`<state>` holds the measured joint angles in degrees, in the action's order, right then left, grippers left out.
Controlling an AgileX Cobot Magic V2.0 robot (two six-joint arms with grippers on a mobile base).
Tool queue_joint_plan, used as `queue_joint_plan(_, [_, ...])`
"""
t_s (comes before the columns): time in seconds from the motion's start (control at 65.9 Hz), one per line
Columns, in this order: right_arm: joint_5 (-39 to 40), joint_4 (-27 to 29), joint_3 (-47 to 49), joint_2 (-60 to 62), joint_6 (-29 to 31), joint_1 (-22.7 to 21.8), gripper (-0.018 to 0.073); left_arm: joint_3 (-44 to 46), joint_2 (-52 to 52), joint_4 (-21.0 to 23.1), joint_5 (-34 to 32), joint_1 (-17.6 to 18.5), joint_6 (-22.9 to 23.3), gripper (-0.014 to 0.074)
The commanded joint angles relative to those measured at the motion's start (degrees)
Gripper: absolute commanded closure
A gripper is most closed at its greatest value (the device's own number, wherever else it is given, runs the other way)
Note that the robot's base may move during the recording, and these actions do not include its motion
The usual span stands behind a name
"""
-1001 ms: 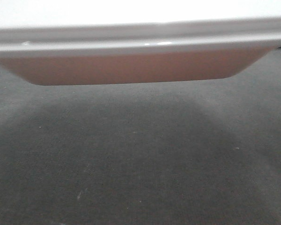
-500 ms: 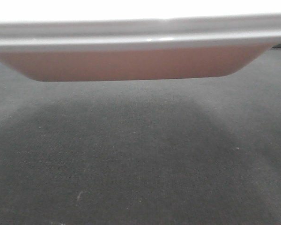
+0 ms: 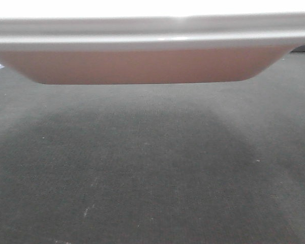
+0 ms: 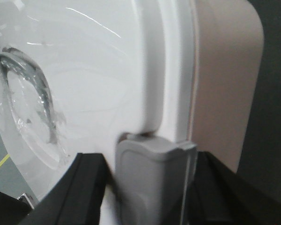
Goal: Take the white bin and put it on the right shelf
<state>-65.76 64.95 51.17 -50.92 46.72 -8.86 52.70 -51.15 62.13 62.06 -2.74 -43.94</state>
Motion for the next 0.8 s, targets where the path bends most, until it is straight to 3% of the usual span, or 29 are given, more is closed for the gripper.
queue_joint_plan(0.0, [-6.7,10.4,1.4,0.9,0.7,0.6,0.0253,1.9,0.9,11.1,2.2,1.1,0.0,0.0346])
queue_joint_plan(0.788, [-6.7,10.4,1.4,0.9,0.7,0.6,0.0253,1.9,0.9,11.1,2.2,1.1,0.0,0.0346])
